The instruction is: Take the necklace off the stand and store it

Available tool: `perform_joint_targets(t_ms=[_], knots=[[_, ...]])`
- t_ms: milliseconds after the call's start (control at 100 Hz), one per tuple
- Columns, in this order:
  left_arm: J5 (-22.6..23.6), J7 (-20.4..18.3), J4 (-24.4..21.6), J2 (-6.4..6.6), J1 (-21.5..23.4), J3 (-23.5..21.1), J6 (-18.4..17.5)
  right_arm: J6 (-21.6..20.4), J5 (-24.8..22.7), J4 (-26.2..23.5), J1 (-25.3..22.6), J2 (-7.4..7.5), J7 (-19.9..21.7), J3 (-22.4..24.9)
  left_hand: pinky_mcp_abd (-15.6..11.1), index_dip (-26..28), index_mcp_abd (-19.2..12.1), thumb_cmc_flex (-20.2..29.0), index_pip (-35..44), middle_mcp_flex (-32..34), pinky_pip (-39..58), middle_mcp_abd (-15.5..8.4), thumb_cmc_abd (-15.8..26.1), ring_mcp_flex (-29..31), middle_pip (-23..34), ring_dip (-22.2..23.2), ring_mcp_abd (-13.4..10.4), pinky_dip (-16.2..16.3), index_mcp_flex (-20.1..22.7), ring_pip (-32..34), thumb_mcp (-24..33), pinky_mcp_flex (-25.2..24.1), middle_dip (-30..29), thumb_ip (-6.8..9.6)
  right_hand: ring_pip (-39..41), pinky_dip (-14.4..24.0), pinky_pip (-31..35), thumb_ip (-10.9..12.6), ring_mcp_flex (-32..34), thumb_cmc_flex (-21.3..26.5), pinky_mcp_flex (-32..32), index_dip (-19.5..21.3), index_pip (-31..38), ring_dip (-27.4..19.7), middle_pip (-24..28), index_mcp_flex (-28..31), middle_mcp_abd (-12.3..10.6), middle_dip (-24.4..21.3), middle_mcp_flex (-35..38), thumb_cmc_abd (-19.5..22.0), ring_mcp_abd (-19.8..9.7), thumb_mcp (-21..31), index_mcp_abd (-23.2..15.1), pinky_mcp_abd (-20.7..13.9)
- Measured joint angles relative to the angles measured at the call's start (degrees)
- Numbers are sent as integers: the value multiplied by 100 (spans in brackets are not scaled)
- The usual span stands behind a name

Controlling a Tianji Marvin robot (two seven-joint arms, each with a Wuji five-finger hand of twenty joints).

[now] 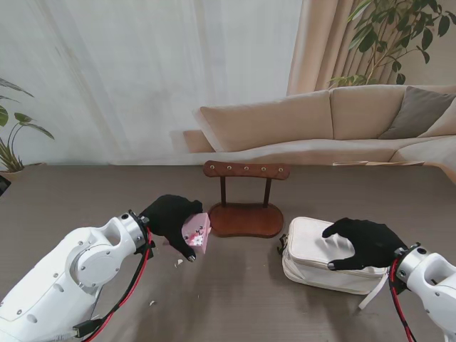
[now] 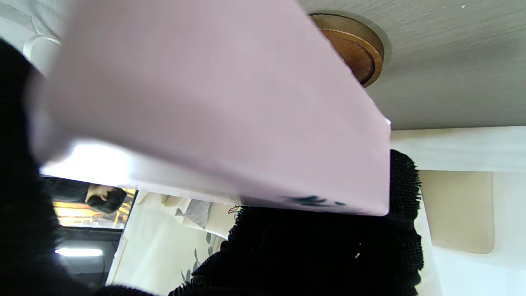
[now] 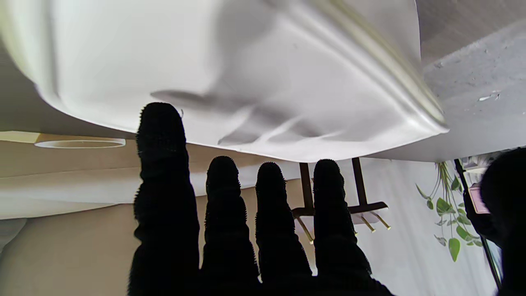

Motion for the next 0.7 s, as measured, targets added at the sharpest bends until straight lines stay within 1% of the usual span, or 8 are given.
perform_joint_targets(t_ms=[90, 110, 170, 210, 270, 410, 680, 700], knots=[[13, -21, -32, 2, 26, -15, 10, -62, 22, -3, -84, 13, 58, 115, 0, 0, 0, 0, 1, 0, 0, 0, 0, 0, 0, 0, 0, 0, 0, 2, 0, 0, 0, 0, -11, -2, -221, 0, 2, -67, 0, -85, -68, -46, -40, -65, 0, -49, -118, 19, 7, -59, 30, -6], [15, -27, -40, 3, 32, -19, 13, -75, 28, -5, -103, 15, 61, 138, 0, 0, 0, 0, 1, 0, 0, 0, 0, 0, 0, 0, 0, 0, 0, 2, 0, 0, 0, 0, -25, -4, -263, 52, -19, -131, 0, -95, -68, -50, -40, -65, 0, -53, -119, 22, 8, 161, 39, -24], [20, -45, -53, 5, 42, -26, 20, -110, 37, -10, -158, 19, 69, 207, 0, 0, 0, 0, 1, 0, 0, 0, 0, 0, 0, 0, 0, 0, 0, 2, 0, 0, 0, 0, -108, -8, -379, 52, -200, -215, -3, -150, -145, -96, -215, -128, 0, -115, -204, 26, 18, 144, 135, -63], [20, -56, -59, 7, 44, -26, 23, -137, 39, -13, -188, 23, 77, 245, 0, 0, 0, 0, 1, 0, 0, -1, 0, 0, 0, 0, 0, 0, 0, 2, 0, 0, 0, 0, -112, -10, -438, 52, -233, -282, -111, -162, -102, -103, -137, -138, 0, -125, -264, 26, 22, 155, 175, -72], [20, -62, -60, 9, 45, -26, 24, -174, 10, -15, -224, 30, 86, 283, 0, 0, 0, 0, 1, 0, 0, 0, 0, 0, 0, 0, 0, 0, 0, 4, 0, 0, 0, 0, -165, -10, -572, 52, -291, -299, -290, -231, -146, -119, -250, -412, 0, -149, -412, 31, 24, 160, 291, -117], [19, -65, -59, 13, 36, -10, 24, -253, -538, -17, -266, 33, -156, 339, 0, 0, 0, 0, 2, 0, 0, -1, 0, 0, 0, 0, 0, 0, 0, 4, 0, 1, 0, 0, -262, -11, -820, 52, -476, -361, -353, -350, -205, -172, -196, -704, 0, -197, -621, 32, 39, 164, 545, -223], [22, -144, -71, 22, 23, 5, 48, -466, -382, -20, -307, 45, -21, 487, 0, 0, 0, 0, 4, 1, 0, -1, 0, 0, 0, 0, 0, 0, 0, 6, 0, 2, 0, 0, -448, -11, -1345, 16, -828, -661, -357, -697, -258, -312, -176, -1112, 2, -276, -976, 32, 52, 163, 974, -238], [24, -145, -75, 23, 23, 5, 52, -491, -381, -25, -313, 47, -4, 503, 0, 0, 0, 0, 4, 1, 0, -1, 0, 0, 0, 0, 0, 0, 0, 6, 0, 2, 0, 0, -448, -11, -1361, -41, -841, -663, -390, -711, -235, -312, -196, -1112, 4, -282, -1044, 16, 55, 163, 1018, -238]])
